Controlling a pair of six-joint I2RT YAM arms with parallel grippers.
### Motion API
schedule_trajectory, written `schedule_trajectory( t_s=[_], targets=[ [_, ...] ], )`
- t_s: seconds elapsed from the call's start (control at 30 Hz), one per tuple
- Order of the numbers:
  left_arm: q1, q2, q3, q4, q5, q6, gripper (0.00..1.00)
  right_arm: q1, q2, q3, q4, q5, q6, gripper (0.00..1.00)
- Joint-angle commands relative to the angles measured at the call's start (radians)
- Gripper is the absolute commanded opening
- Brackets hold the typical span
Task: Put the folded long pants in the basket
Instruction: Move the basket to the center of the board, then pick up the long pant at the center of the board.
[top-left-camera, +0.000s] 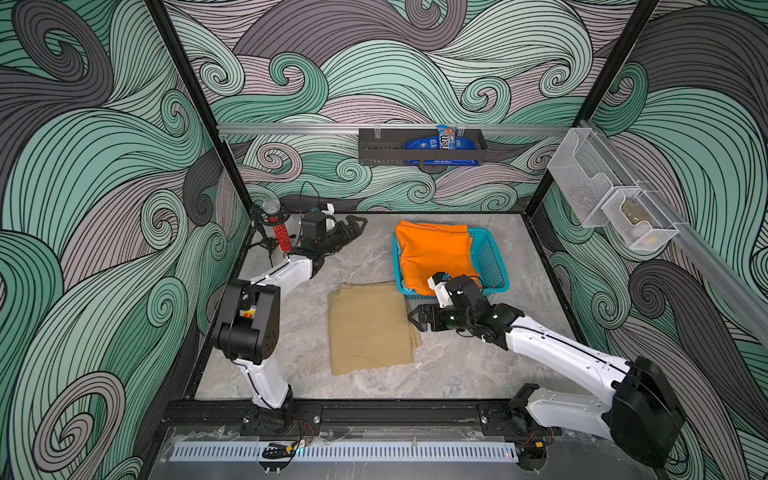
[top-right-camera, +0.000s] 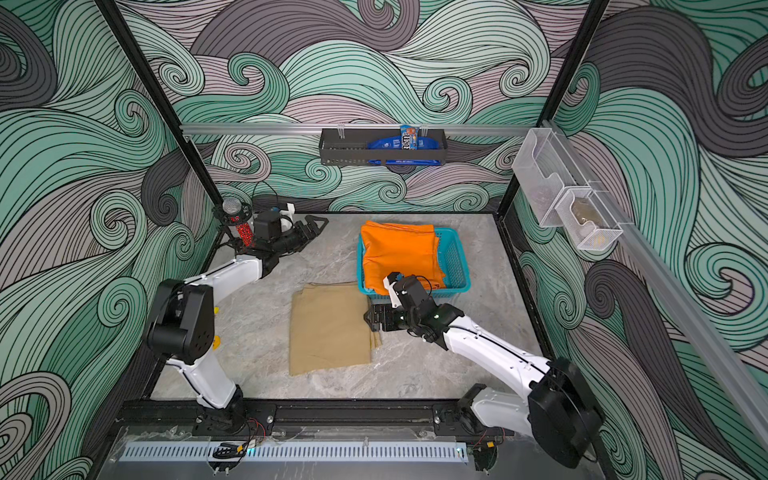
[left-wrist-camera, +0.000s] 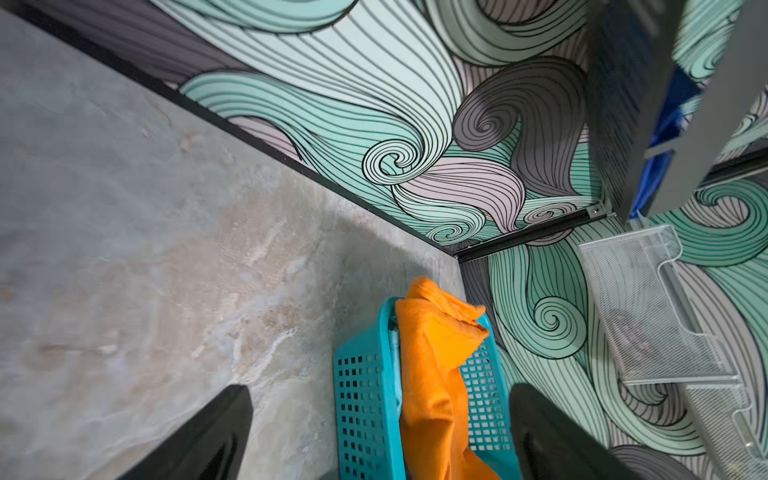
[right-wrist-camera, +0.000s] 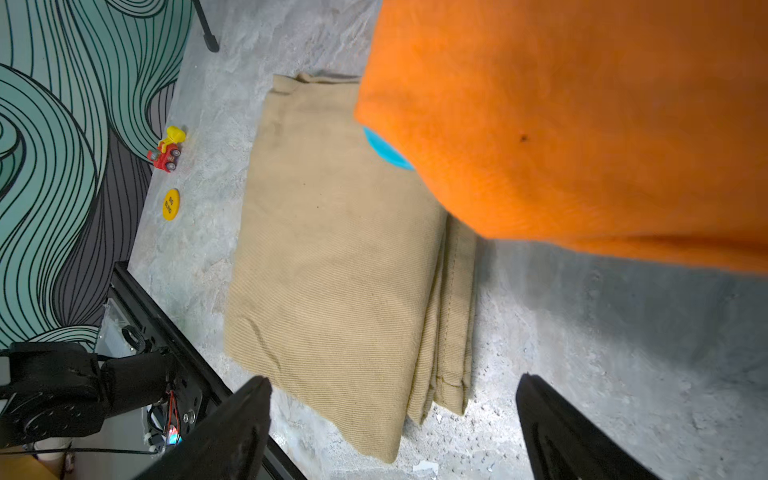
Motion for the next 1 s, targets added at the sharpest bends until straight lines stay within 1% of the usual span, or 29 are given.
schedule_trajectory(
  t_s=[0.0,0.17,0.27,0.33,0.4,0.47,0.63,0.83,0.9,0.97],
  targets=[
    [-0.009,-0.126,-0.114,-0.240,-0.035,0.204,0.98,0.018,-0.002,-0.056,0.107,0.011,0.097,0.95],
    [0.007,-0.301,-0.310,-0.401,-0.099,0.275,0.98,0.023,0.055,-0.098,0.189,-0.010,0.152,0.95],
    [0.027,-0.357,-0.412,-0.458,-0.116,0.312,0.99,0.025,0.097,-0.121,0.250,-0.016,0.186,0.95],
    [0.038,-0.379,-0.467,-0.473,-0.111,0.306,0.98,0.026,0.131,-0.128,0.283,-0.026,0.194,0.95],
    [0.051,-0.384,-0.486,-0.500,-0.095,0.281,0.98,0.027,0.178,-0.118,0.293,-0.037,0.195,0.95],
    [0.057,-0.374,-0.520,-0.509,-0.078,0.243,0.96,0.027,0.237,-0.096,0.300,-0.059,0.191,0.95],
    [0.061,-0.347,-0.630,-0.438,-0.006,0.161,0.94,0.026,0.328,-0.082,0.318,-0.086,0.202,0.95],
    [0.061,-0.363,-0.698,-0.390,0.005,0.108,0.91,0.029,0.405,-0.054,0.335,-0.126,0.196,0.93],
    [0.061,-0.379,-0.704,-0.394,0.005,0.103,0.91,0.030,0.439,-0.043,0.342,-0.146,0.198,0.90],
    [0.061,-0.396,-0.715,-0.391,0.011,0.096,0.89,0.037,0.467,-0.034,0.350,-0.161,0.197,0.85]
  ],
)
